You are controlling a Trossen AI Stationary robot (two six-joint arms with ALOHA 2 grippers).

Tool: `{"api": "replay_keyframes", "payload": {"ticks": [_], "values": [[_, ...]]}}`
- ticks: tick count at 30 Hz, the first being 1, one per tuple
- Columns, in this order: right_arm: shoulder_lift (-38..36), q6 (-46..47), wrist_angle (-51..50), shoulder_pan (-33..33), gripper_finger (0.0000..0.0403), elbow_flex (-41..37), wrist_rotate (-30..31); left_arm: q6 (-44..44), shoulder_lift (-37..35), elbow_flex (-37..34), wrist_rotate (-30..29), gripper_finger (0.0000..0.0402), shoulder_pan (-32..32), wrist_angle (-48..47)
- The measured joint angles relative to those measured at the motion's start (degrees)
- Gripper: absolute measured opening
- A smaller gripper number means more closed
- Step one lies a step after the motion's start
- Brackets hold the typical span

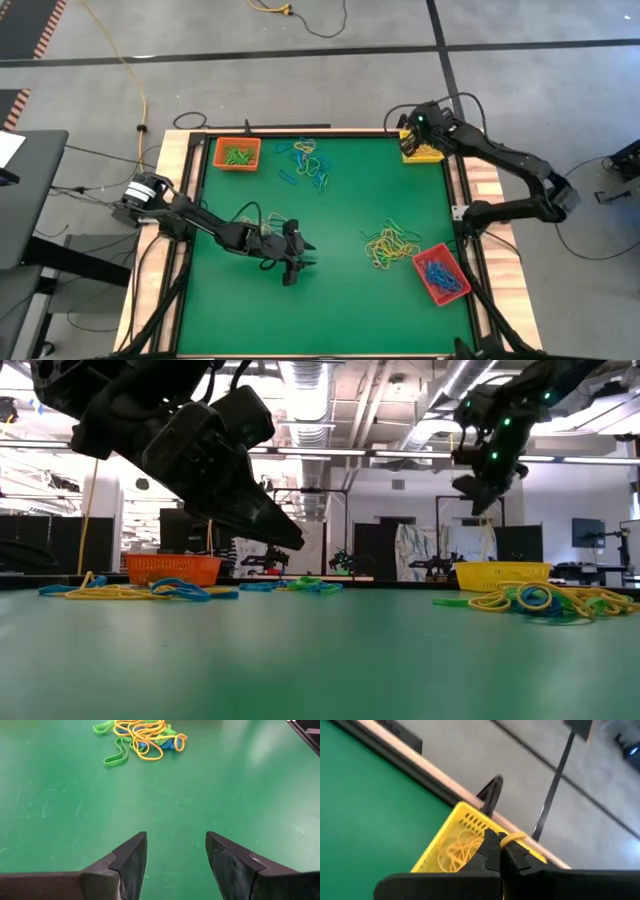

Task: Sort rubber bands into baskets
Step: Put the yellow rubber band into the yellow bin

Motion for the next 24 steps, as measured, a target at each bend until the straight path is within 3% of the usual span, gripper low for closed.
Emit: {"api": "replay_keyframes", "payload": {"ticks": [7, 17, 24], "values": [[5.0, 0.3, -0.4, -3.0, 0.0021, 0.0, -5.6, 0.5, 0.0, 0.0, 0.0, 0.0192, -0.5, -0.2], [9.8, 2.6, -5.3, -4.2, 0.0055, 0.0, -8.2, 0.6, 0.0, 0.0, 0.1, 0.0192, -0.5, -0.6], [10.4, 3.0, -8.0, -4.9, 0.012, 0.0, -9.2, 0.8, 0.0, 0.0, 0.1, 0.0192, -0.5, -0.6]]}}
